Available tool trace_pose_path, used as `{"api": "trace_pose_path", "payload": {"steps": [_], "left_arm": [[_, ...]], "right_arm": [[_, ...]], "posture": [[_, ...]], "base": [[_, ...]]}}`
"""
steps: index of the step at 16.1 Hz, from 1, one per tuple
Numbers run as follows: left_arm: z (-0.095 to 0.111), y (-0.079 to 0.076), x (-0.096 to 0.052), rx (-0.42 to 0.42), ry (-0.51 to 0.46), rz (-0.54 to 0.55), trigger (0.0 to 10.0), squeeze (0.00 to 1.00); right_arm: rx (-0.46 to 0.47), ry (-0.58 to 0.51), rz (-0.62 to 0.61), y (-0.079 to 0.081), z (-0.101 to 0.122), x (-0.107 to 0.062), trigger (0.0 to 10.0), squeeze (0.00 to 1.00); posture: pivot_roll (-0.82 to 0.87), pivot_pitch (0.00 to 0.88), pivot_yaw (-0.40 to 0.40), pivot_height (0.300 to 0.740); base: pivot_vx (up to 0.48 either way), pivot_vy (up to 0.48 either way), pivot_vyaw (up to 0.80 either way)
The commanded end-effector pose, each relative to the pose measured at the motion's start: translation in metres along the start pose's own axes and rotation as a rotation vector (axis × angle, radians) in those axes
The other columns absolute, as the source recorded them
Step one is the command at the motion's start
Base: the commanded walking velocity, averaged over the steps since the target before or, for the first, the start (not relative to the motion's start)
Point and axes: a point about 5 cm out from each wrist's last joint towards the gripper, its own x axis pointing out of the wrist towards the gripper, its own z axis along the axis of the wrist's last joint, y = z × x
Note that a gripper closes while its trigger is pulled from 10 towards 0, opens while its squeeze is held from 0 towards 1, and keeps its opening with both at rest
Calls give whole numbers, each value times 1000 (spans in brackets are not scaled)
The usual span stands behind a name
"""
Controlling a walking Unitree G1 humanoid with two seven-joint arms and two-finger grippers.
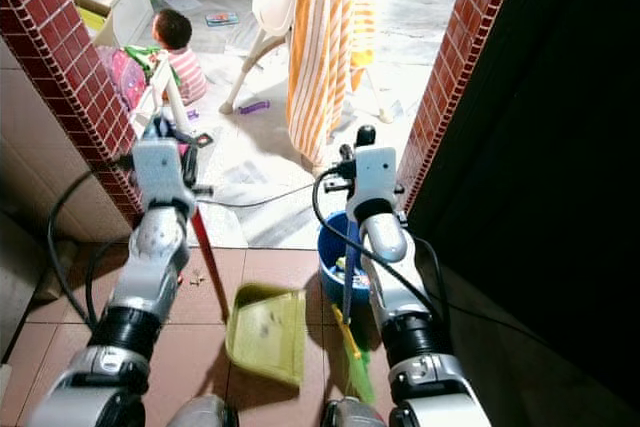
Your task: Sweep floor
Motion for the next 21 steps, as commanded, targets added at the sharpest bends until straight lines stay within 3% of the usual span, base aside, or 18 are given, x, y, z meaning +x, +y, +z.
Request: {"api": "trace_pose_path", "payload": {"steps": [1,5,9,13,17,21], "left_arm": [[13,1,2,44,-67,-5,10000,0],[7,0,-1,41,-33,-12,10000,0],[3,-1,-6,39,-16,-58,10000,0],[3,1,-6,28,-3,-50,10000,0],[4,-8,-6,19,4,-92,10000,0],[15,-16,-4,-2,-19,-120,10000,0]], "right_arm": [[40,-59,-10,2,13,6,10000,0],[42,-58,-33,-3,13,6,10000,0],[34,-56,-48,-10,12,5,10000,0],[38,-51,-51,-6,10,4,10000,0],[29,-50,-61,-6,11,7,10000,0],[24,-48,-85,-12,12,9,10000,0]], "posture": [[-8,0,-16,740],[-8,0,-15,740],[-14,5,-14,740],[-11,5,-13,740],[-8,0,-12,740],[-9,12,-8,740]], "base": [[0,0,0],[0,71,0],[0,480,0],[0,480,0],[0,480,0],[0,480,-800]]}}
